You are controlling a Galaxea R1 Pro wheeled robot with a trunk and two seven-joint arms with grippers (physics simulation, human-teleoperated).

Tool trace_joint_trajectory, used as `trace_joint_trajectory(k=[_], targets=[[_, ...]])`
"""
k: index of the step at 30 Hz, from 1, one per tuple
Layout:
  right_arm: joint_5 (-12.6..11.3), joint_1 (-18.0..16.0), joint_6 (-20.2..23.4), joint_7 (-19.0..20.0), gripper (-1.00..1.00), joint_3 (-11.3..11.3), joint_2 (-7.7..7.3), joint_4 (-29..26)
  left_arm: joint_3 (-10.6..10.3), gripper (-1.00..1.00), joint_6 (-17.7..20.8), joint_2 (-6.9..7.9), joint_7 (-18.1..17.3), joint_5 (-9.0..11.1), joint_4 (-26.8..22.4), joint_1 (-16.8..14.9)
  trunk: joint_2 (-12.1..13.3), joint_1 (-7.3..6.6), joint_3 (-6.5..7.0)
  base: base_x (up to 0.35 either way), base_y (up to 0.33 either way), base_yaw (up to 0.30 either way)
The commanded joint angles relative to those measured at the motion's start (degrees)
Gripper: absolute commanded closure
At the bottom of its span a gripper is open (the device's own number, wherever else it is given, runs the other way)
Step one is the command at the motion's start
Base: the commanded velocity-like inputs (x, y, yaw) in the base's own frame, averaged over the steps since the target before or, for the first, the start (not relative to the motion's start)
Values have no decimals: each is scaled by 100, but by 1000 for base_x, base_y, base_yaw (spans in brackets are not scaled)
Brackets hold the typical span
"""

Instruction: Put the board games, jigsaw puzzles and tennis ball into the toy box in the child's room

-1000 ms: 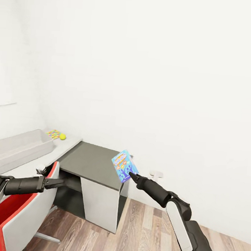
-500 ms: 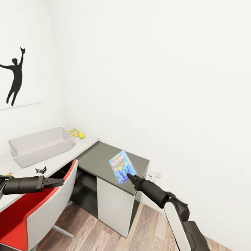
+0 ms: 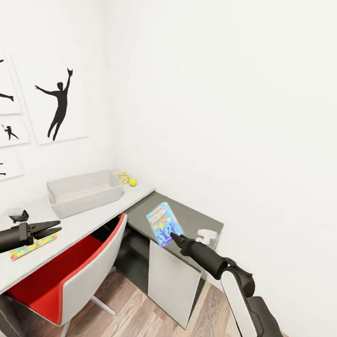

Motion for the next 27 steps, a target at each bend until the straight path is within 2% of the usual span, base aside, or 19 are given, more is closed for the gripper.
trace_joint_trajectory(k=[1,4,7,20,23,27], targets=[[-39,-5,33,10,100,-4,-21,-22,116,-100,44,-2,-28,-24,-1,-9,-12,6,-13,224,0,292],[-54,-5,59,22,100,-17,-48,-75,245,-100,-17,-9,-28,-45,0,-14,-12,6,-17,266,0,280],[-67,-5,87,25,100,-10,-53,-152,289,-100,-40,-11,-28,-52,9,-15,-12,6,-21,199,0,154],[-110,-5,180,-11,100,-59,-14,-348,293,-100,-60,-48,-28,-56,18,-8,-12,6,-22,21,0,11],[-119,-41,591,-127,100,-86,23,-352,291,-100,-61,-48,-28,-56,18,-8,-12,6,-22,162,67,0],[-141,-281,1097,-550,100,-114,75,-385,291,-100,-58,-48,-28,-56,18,-9,-12,6,-22,191,87,0]])
